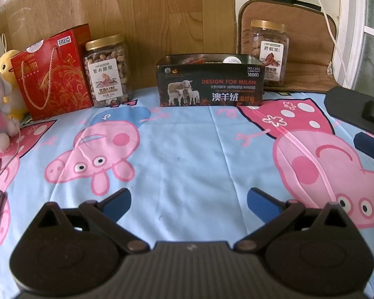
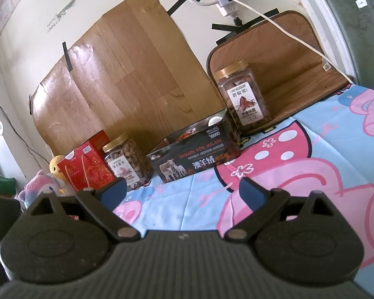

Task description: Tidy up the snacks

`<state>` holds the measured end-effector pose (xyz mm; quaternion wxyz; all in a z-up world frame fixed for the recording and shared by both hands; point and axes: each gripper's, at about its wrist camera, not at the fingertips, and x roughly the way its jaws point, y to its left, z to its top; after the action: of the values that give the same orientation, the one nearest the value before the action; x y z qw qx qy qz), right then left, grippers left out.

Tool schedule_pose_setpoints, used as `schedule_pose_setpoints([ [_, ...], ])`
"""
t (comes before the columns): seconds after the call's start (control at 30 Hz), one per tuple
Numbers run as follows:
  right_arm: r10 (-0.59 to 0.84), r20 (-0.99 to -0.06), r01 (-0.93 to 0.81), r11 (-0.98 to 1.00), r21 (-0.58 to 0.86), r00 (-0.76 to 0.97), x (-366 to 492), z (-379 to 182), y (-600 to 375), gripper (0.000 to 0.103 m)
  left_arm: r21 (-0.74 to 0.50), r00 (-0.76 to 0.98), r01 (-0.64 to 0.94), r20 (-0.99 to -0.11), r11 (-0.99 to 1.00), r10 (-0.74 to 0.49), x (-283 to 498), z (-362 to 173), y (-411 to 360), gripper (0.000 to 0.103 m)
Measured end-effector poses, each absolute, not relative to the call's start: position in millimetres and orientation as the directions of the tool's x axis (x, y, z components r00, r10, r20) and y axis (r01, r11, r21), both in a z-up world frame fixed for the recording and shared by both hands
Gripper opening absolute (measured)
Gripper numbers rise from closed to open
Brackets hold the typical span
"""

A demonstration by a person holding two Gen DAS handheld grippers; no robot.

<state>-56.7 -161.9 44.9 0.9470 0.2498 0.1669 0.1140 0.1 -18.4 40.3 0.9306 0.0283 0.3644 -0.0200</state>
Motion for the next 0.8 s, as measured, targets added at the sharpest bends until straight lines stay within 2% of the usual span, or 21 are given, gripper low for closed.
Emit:
schedule_pose_setpoints([
  [0.8,0.305,-0.249,-0.157,0.864,0.479,0.919,-58.7,45.8,-158.9,0.098,0.031,0.74,0.049,-0.672,0.998,-0.016,4.1,41.3,-10.8,0.103],
])
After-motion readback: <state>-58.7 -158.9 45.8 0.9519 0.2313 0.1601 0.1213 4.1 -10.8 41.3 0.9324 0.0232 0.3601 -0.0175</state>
